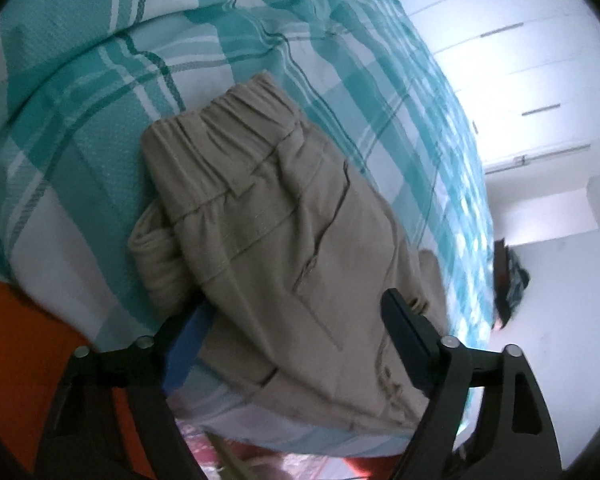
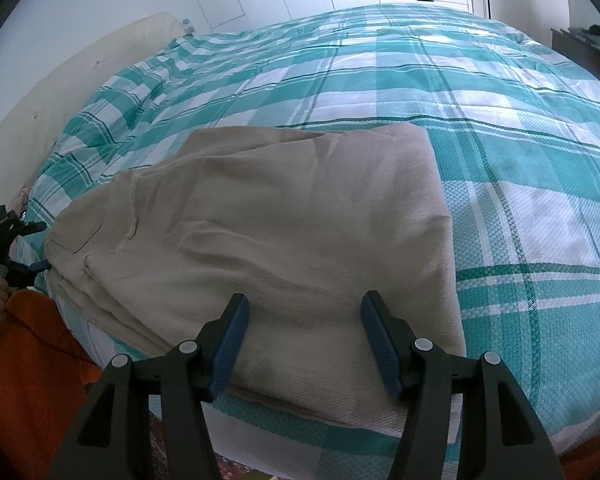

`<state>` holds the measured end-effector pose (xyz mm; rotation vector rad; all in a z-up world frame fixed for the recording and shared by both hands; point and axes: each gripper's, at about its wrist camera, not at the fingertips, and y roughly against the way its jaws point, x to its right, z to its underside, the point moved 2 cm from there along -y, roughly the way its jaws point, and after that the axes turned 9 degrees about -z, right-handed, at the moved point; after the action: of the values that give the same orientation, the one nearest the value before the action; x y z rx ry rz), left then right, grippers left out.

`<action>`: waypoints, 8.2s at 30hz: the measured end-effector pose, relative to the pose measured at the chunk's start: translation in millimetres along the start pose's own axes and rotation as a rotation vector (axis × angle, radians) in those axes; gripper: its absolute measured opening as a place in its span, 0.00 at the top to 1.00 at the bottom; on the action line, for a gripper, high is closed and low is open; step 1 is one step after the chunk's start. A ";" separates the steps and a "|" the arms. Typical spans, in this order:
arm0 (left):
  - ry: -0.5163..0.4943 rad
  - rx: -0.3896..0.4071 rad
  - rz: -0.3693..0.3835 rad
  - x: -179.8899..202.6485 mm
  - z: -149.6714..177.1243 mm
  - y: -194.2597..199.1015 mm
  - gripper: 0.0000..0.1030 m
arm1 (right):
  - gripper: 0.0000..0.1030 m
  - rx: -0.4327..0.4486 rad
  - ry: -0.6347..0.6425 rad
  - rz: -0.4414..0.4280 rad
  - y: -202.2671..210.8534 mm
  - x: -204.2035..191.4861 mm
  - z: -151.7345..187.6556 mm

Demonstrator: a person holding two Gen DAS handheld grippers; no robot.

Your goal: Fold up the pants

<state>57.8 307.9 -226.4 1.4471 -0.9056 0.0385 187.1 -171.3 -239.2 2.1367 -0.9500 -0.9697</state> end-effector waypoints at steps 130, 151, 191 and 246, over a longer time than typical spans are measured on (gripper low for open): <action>-0.982 0.260 0.092 287.9 204.3 21.7 0.78 | 0.64 0.149 -0.165 -0.284 27.7 11.1 -47.6; -0.777 0.191 -0.160 179.7 166.6 -23.8 0.24 | 0.62 -0.016 -0.389 -0.421 8.0 43.6 -24.3; -1.050 0.167 -0.153 228.7 223.9 -91.0 0.24 | 0.48 -0.066 -0.410 -0.266 -46.8 50.7 -63.9; -1.049 0.188 -0.343 213.2 223.1 -74.1 0.21 | 0.63 -0.026 0.055 0.065 -18.8 3.6 -131.4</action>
<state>129.9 -0.1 -201.2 1.7844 -1.4846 -0.9922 301.1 -134.4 -182.0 2.0866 -0.9691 -0.8827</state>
